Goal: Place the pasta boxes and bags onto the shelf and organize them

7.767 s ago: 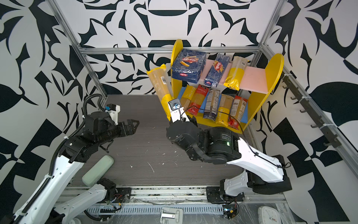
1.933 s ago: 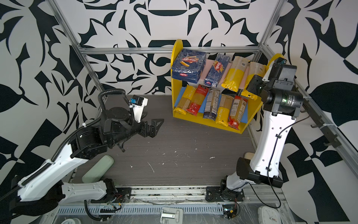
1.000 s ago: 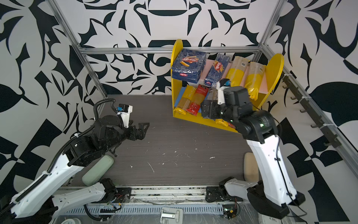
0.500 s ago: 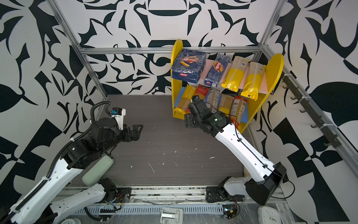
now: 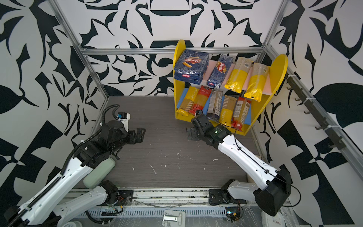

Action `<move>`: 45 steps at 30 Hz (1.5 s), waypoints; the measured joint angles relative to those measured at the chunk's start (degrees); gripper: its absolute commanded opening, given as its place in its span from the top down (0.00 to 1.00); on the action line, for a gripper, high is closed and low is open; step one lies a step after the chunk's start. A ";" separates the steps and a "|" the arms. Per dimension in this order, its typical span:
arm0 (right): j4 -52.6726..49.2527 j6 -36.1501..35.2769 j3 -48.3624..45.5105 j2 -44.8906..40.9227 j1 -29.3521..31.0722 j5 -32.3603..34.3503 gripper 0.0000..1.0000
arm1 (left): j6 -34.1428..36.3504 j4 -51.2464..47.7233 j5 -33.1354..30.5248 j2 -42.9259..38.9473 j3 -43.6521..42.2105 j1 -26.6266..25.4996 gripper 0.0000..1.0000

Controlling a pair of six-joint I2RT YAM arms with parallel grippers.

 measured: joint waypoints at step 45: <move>1.81 1.73 -20.41 -15.87 -23.63 2.49 0.80 | 1.92 15.56 -0.74 6.51 -10.69 1.33 0.01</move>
